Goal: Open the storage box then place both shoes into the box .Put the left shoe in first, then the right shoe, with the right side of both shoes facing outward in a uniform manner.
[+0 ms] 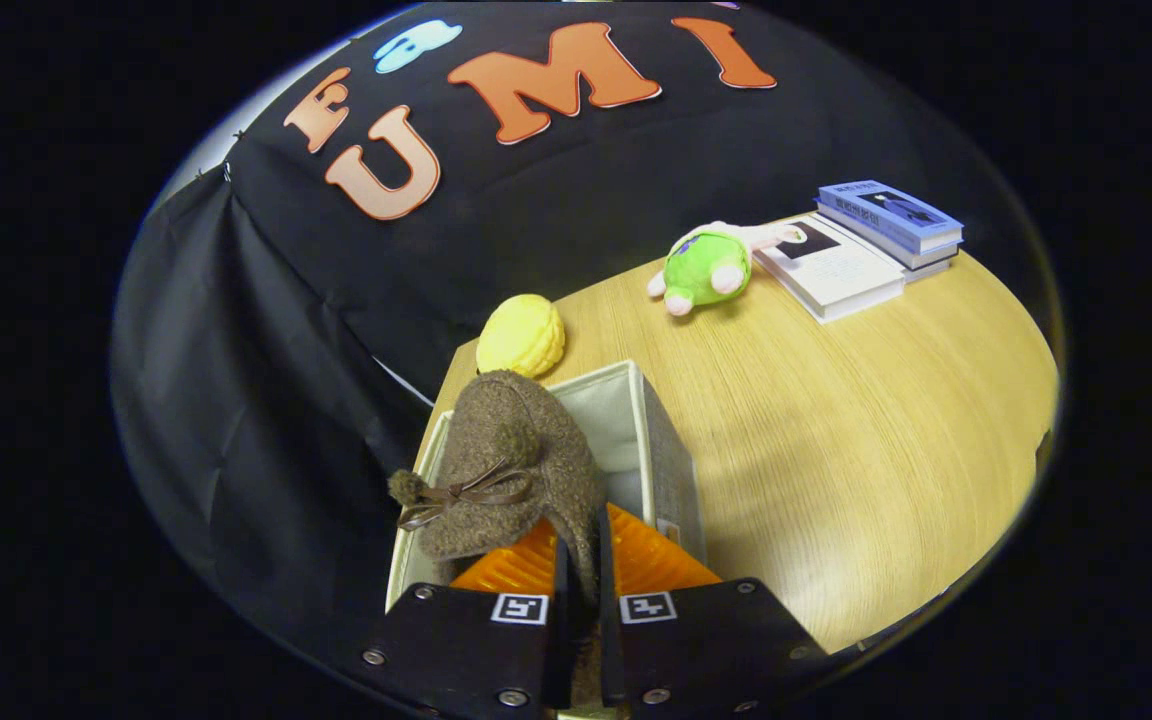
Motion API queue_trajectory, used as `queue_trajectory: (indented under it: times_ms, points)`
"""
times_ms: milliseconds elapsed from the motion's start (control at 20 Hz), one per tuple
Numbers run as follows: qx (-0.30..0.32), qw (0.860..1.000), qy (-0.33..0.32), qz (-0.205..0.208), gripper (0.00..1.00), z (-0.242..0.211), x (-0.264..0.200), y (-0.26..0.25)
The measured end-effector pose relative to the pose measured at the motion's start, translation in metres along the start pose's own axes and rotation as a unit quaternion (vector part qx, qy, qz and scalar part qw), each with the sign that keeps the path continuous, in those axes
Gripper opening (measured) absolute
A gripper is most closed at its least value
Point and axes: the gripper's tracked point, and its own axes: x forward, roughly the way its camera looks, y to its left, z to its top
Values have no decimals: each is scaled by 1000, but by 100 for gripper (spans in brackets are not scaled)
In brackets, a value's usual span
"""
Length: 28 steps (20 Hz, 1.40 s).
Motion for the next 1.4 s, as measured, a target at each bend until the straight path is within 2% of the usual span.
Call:
queue_trajectory:
  times_ms: [150,300,650,800,1000,1200,1400]
  points:
    - [-10,1000,0,2,30,-2,-7,8]
    - [2,999,-12,42,52,4,-23,25]
    - [-41,992,-80,88,73,38,-74,18]
    - [-79,986,-127,80,84,59,-93,-4]
    - [-108,972,-196,65,90,89,-116,-36]
    - [-112,967,-216,78,96,97,-136,-65]
    - [-140,947,-284,52,96,123,-164,-106]
